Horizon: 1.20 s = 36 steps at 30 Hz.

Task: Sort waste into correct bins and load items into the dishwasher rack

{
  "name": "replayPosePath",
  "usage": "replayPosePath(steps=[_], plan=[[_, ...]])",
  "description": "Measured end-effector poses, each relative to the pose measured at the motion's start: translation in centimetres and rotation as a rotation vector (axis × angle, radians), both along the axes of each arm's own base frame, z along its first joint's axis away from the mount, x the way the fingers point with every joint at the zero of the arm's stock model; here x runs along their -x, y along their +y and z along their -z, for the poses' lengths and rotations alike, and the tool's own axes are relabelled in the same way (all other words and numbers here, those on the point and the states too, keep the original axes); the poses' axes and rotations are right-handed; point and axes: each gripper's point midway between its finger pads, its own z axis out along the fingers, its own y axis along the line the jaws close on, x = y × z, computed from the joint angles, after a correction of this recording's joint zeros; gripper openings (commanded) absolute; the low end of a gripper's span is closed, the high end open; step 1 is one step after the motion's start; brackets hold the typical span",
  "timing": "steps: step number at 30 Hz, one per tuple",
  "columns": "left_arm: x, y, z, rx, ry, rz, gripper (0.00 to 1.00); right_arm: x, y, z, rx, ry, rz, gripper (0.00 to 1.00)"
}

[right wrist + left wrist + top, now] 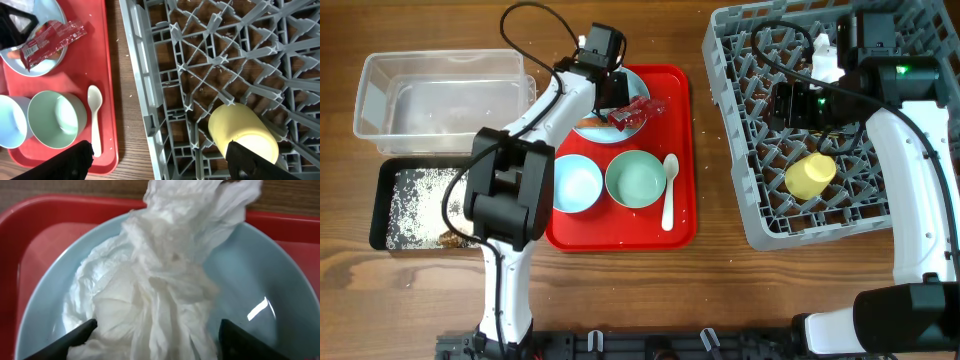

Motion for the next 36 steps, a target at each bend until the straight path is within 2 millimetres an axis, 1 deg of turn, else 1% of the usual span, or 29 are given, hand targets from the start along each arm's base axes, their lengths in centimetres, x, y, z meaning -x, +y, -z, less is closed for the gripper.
replayPosePath(steps=[1,3,4,8,10,11,12,13,14,15,16,17,18,19,20,23,24,25,26,27,28,29,31,34,35,36], plan=[[0.0,0.0,0.2,0.003,0.005,-0.009,0.32,0.0,0.0,0.0,0.000,0.000,0.000,0.88],[0.1,0.0,0.4,0.005,0.007,-0.015,0.07,0.0,0.0,0.0,0.000,0.000,0.000,0.88],[0.1,0.0,0.4,0.007,0.007,-0.019,0.04,0.0,0.0,0.0,0.000,-0.001,0.000,0.88],[0.2,0.0,0.5,0.009,0.012,-0.020,0.04,-0.1,0.0,0.0,0.000,-0.002,0.000,0.87],[0.7,0.2,0.6,0.000,0.035,-0.020,0.04,-0.1,0.0,0.0,0.000,-0.003,0.000,0.88],[1.0,0.4,-0.1,-0.002,0.043,-0.021,0.04,-0.1,0.0,0.0,0.000,-0.003,0.000,0.88],[1.0,0.5,-1.5,0.006,0.029,-0.024,0.04,-0.1,0.0,0.0,0.000,-0.003,0.000,0.88],[0.9,0.9,-3.7,0.018,-0.001,-0.030,0.04,-0.1,0.0,0.0,0.000,-0.003,0.000,0.88],[0.7,1.5,-7.2,0.041,-0.059,-0.043,0.04,-0.1,0.0,0.0,0.000,-0.003,0.000,0.88],[0.4,2.5,-11.3,0.064,-0.132,-0.060,0.04,-0.1,0.0,0.0,0.000,-0.003,0.000,0.88],[0.3,3.9,-15.8,0.088,-0.216,-0.086,0.04,-0.1,0.0,0.0,0.000,-0.005,0.000,0.88],[0.7,6.0,-20.3,0.102,-0.297,-0.123,0.04,-0.1,0.0,0.0,0.000,-0.005,0.000,0.88],[1.3,8.4,-23.3,0.097,-0.345,-0.171,0.04,-0.1,0.0,0.0,0.000,-0.006,0.000,0.88],[1.8,10.1,-23.7,0.083,-0.341,-0.203,0.04,-0.1,0.0,0.0,0.000,-0.006,0.000,0.88],[2.3,12.2,-23.1,0.063,-0.306,-0.246,0.04,-0.2,0.0,0.0,0.000,-0.006,0.000,0.88],[3.7,18.4,-18.9,0.009,-0.159,-0.375,0.04,-0.1,0.0,0.0,0.000,-0.005,0.000,0.88],[4.1,20.1,-17.6,-0.002,-0.122,-0.411,0.04,-0.1,0.0,0.0,0.000,-0.005,0.000,0.88],[4.5,21.5,-16.2,-0.014,-0.087,-0.442,0.19,-0.1,0.0,0.0,0.000,-0.005,0.000,0.88],[5.0,22.6,-14.5,-0.023,-0.046,-0.465,0.86,-0.1,0.0,0.0,0.000,-0.005,0.000,0.88],[5.4,23.1,-12.8,-0.029,-0.002,-0.476,1.00,-0.1,0.0,0.0,0.000,-0.005,0.000,0.88],[5.7,23.3,-11.0,-0.037,0.042,-0.476,1.00,-0.1,0.0,0.0,0.000,-0.005,0.000,0.88],[5.7,23.3,-10.0,-0.040,0.066,-0.476,1.00,-0.1,0.0,0.0,0.000,-0.005,0.000,0.88],[5.7,23.3,-8.8,-0.043,0.090,-0.476,1.00,-0.1,0.0,0.0,0.000,-0.005,0.000,0.88],[5.5,23.3,-9.1,-0.042,0.083,-0.476,1.00,-0.1,0.0,0.0,0.000,-0.005,0.000,0.88],[5.4,23.3,-9.5,-0.042,0.077,-0.476,0.99,-0.1,0.0,0.0,0.000,-0.005,0.000,0.88],[5.0,23.3,-10.2,-0.039,0.062,-0.477,0.94,-0.1,0.0,0.0,0.000,-0.005,0.000,0.88]])
